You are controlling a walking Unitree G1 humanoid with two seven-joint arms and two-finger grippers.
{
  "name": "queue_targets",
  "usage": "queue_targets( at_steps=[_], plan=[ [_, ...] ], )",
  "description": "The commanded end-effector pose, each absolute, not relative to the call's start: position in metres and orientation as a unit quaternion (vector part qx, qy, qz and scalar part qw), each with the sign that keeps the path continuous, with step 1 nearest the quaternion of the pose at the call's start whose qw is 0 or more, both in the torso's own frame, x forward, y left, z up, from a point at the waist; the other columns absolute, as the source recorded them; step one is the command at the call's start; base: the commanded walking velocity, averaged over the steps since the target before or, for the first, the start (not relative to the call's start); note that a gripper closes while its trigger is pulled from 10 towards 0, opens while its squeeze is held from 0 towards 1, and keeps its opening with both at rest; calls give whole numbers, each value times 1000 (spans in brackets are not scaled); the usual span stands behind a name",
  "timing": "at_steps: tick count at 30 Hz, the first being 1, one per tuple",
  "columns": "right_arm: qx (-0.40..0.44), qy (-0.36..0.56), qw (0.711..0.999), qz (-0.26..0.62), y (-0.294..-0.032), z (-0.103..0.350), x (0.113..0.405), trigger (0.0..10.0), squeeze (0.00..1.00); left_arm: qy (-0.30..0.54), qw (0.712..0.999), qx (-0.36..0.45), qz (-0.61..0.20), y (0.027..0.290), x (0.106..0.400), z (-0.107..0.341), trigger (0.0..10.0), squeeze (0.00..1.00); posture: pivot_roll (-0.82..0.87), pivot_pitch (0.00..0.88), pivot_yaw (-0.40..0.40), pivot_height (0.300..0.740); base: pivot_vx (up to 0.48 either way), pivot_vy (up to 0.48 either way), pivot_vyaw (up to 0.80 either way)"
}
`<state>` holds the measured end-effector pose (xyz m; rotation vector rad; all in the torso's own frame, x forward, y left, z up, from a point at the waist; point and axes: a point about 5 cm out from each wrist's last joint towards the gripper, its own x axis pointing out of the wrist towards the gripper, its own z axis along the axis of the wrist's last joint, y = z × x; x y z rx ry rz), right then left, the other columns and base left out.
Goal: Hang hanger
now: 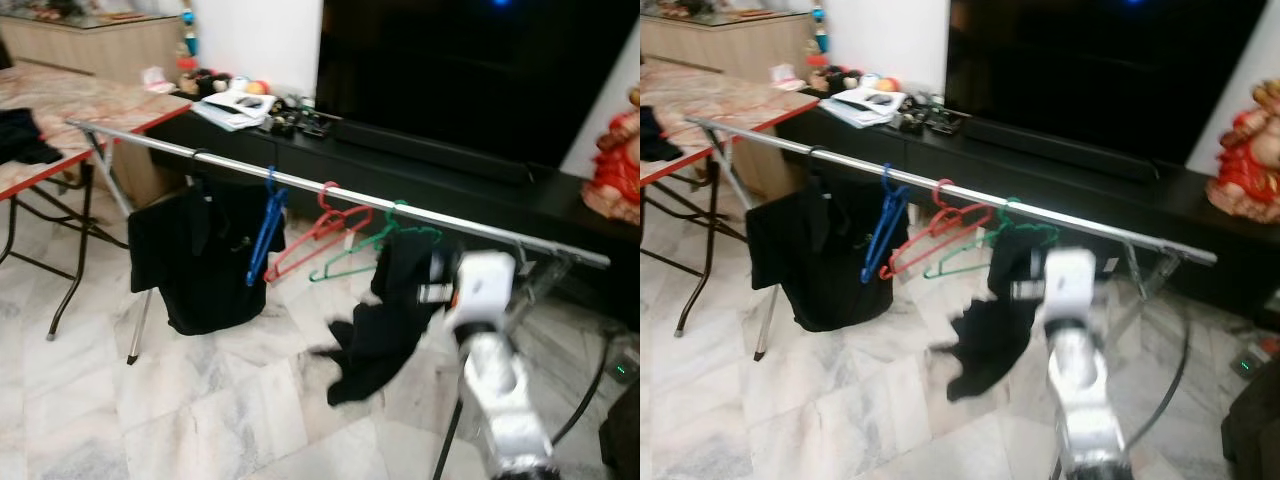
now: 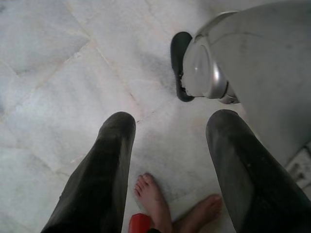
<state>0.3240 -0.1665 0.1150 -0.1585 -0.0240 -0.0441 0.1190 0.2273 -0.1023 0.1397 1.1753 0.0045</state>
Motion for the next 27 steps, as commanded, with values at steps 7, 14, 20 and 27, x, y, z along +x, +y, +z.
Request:
queue_targets(
  at_steps=[7,14,20,27],
  plan=[
    [-17,224,966,-126,-219,8,278,10000,0,550,833,58,7,225,121,-102,10000,0,83,0,-84,740,0,0,0],
    [25,295,947,-124,-214,-24,258,10000,0,549,834,55,10,224,121,-103,10000,0,91,0,-87,740,0,0,0],
    [44,341,932,-117,-204,-43,244,10000,0,530,846,43,31,223,122,-102,10000,0,105,0,-81,740,0,0,0],
    [78,359,920,-133,-203,-54,229,10000,0,481,870,-4,107,226,123,-99,10000,0,105,0,-68,740,0,0,0]
  ],
)
